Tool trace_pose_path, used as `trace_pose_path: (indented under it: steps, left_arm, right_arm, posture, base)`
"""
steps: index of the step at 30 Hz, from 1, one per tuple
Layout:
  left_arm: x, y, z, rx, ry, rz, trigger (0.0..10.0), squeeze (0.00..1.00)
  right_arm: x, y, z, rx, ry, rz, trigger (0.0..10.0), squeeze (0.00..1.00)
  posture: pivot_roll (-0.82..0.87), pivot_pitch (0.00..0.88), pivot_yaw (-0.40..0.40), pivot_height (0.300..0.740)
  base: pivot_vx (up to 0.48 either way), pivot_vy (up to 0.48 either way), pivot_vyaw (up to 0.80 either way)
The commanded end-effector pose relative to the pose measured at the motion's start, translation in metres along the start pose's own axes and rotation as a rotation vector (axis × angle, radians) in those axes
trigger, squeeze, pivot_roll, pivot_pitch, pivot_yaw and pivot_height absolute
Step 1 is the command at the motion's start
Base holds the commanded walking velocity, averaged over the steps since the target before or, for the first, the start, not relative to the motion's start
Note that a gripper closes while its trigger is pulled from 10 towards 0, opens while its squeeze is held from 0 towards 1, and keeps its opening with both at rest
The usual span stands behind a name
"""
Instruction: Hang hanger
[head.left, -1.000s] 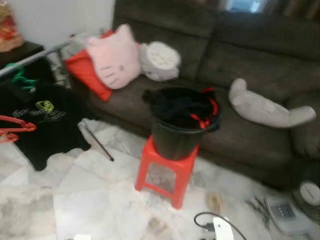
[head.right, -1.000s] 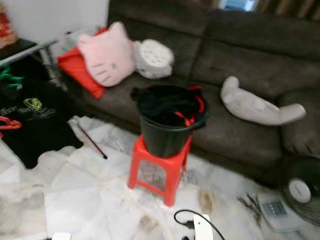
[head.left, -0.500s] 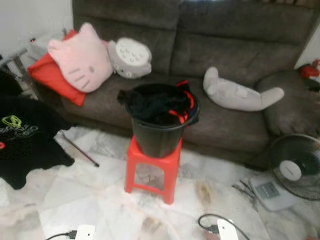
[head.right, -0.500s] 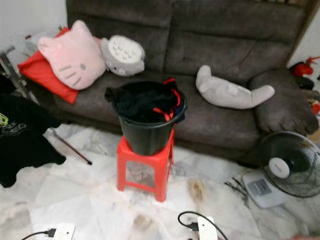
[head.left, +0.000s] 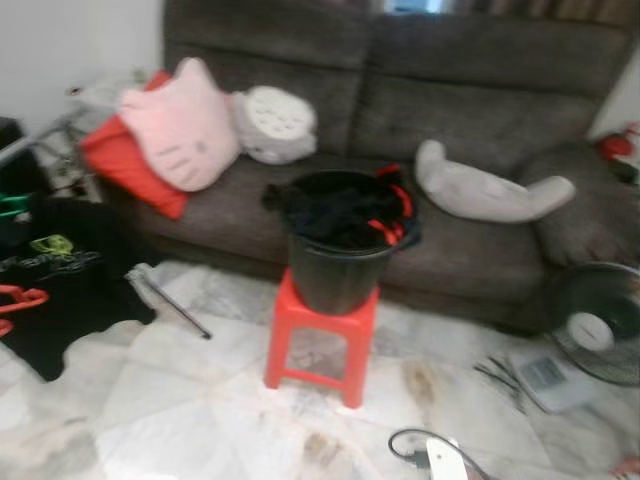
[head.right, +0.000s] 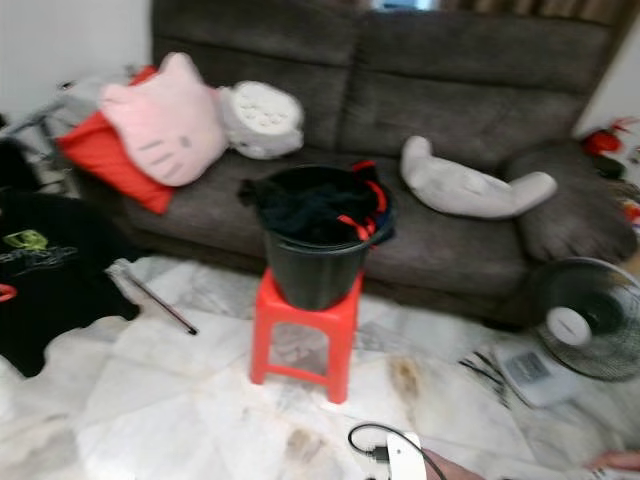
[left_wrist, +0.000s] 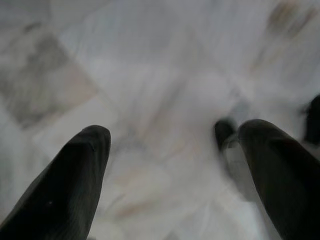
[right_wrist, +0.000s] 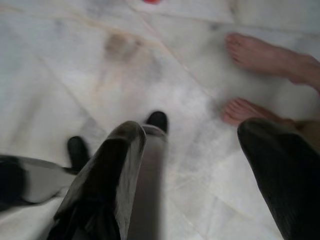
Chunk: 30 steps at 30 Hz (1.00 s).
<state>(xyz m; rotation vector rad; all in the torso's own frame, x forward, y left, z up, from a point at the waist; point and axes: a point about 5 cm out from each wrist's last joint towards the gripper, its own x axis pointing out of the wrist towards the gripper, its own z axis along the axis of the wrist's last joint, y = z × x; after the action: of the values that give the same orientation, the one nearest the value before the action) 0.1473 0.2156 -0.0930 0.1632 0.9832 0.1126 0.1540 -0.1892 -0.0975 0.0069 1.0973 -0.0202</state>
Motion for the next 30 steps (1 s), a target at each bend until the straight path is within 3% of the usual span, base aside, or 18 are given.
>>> trace_pose_path:
  steps: [1,12,30]
  left_arm:
    - [-0.0035,0.0084,-0.015,-0.01,0.046,0.021,10.0,0.0]
    - [-0.0032,0.0069,-0.0137,-0.011,0.042,0.016,10.0,0.0]
    - [-0.0032,0.0047,-0.0123,-0.016,0.025,-0.004,10.0,0.0]
  right_arm:
    - [0.0015,0.0096,0.0067,0.007,-0.021,0.021,10.0,0.0]
    - [0.0015,0.01,0.0067,0.013,-0.023,0.024,10.0,0.0]
    - [0.0014,0.0101,0.0074,0.014,-0.032,0.024,10.0,0.0]
  posture:
    - [-0.04,0.024,-0.032,0.74]
    - [-0.04,0.023,-0.032,0.74]
    - [-0.04,0.025,-0.034,0.74]
  base:
    - [0.0,0.364,0.0]
    - [0.0,0.319,-0.18]
    - [0.0,0.0,-0.03]
